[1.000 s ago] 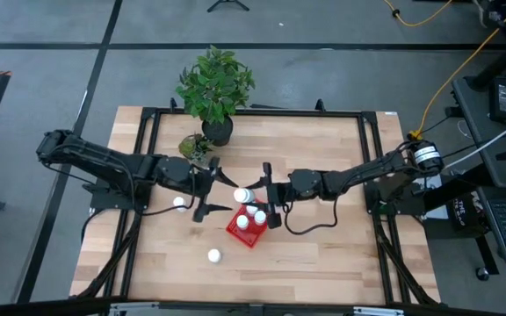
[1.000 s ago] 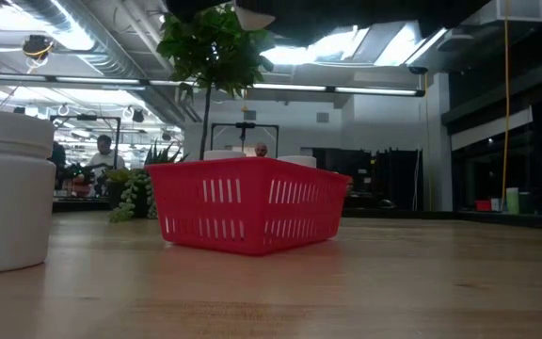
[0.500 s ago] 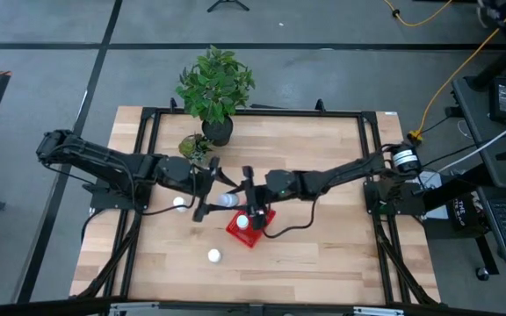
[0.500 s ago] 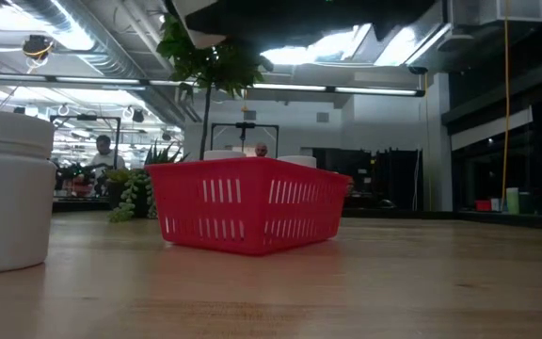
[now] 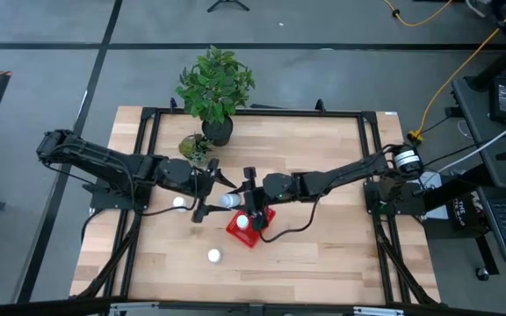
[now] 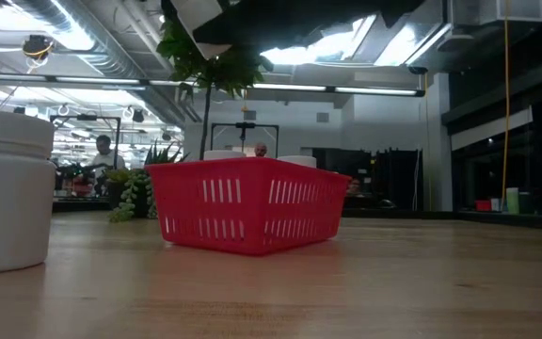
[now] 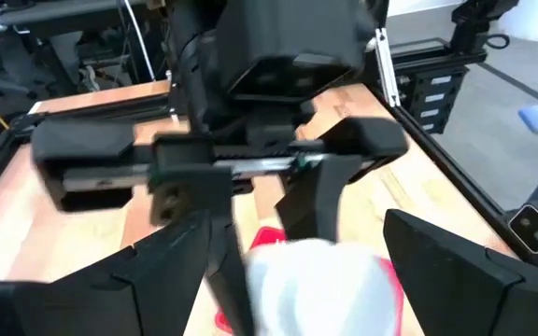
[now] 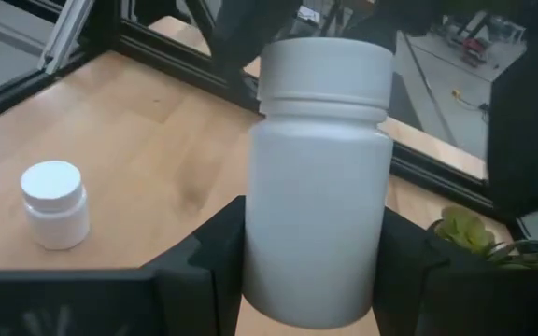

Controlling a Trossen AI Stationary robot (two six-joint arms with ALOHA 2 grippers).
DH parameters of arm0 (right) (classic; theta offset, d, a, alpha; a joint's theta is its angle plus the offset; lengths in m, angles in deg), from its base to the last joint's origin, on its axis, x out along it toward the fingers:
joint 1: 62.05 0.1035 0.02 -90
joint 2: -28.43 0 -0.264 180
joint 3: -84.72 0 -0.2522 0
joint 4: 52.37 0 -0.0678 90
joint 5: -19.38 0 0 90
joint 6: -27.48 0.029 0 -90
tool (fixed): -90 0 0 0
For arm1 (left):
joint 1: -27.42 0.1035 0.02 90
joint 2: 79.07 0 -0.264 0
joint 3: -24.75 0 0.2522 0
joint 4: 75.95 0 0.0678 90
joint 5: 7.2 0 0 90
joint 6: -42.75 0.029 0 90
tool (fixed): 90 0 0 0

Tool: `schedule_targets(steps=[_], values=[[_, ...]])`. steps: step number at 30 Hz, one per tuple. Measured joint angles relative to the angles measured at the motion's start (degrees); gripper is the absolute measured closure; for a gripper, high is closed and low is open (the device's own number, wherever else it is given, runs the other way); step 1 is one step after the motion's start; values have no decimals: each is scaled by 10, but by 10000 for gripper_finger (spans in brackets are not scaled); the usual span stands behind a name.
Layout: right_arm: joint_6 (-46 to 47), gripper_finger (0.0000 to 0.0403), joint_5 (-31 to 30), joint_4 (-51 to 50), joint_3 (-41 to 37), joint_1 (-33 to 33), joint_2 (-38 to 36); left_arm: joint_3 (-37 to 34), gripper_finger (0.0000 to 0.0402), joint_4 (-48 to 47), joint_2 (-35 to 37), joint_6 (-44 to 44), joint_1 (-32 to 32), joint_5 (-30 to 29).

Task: Pick and place pill bottles into a basket
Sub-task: Put the top right white medicine bottle into the red bin

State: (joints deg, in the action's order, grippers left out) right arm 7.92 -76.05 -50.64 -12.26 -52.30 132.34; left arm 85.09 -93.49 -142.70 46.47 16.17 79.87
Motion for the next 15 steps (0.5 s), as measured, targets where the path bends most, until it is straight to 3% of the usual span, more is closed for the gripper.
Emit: schedule_targets(steps=[15], values=[[-1,240,-25,-22,0,3,-19,0,88,-34,0,-11,0,-1]])
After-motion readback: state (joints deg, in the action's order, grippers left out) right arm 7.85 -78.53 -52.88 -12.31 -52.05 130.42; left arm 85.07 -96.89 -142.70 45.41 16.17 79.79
